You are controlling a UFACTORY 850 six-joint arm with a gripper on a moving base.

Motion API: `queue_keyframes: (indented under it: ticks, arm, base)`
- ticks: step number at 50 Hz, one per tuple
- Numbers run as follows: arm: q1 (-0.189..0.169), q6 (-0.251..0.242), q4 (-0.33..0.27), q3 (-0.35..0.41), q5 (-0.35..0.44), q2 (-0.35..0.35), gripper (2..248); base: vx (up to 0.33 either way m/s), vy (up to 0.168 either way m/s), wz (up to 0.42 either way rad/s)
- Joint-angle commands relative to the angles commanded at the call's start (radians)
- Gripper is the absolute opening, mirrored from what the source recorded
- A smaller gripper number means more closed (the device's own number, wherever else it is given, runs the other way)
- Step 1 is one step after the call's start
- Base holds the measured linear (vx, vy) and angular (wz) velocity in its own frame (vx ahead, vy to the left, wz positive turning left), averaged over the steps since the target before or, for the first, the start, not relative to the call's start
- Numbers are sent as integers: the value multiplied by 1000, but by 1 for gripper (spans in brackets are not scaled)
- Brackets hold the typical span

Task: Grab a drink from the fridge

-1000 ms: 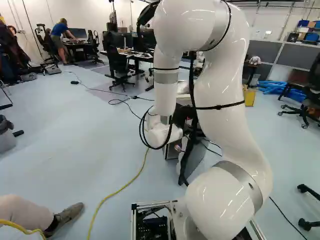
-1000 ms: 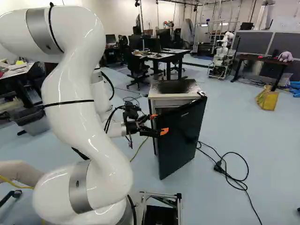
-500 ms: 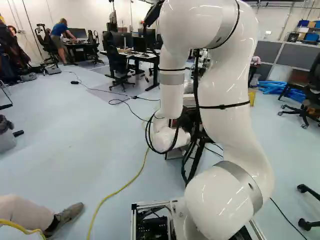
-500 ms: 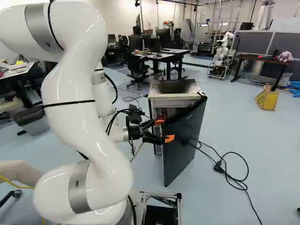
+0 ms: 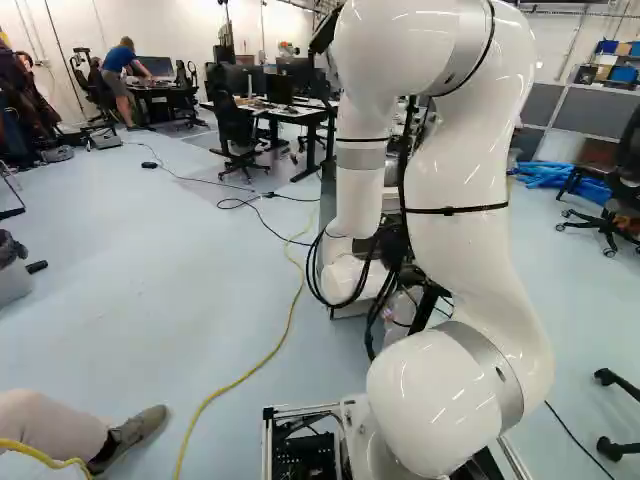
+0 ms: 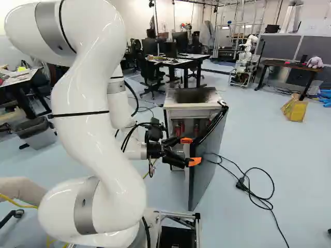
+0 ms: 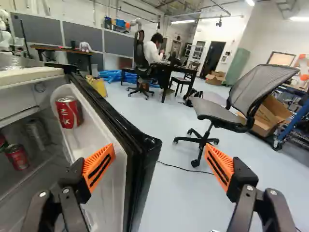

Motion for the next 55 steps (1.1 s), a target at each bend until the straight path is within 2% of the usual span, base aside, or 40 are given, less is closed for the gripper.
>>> queue_keyframes:
  ticks: [27,55]
  arm:
    - [-204,0,28,-84,0,-22,247]
    - [-405,0,44,-209,0,-62,247]
  base:
    - [0,0,0]
    - [0,0,0]
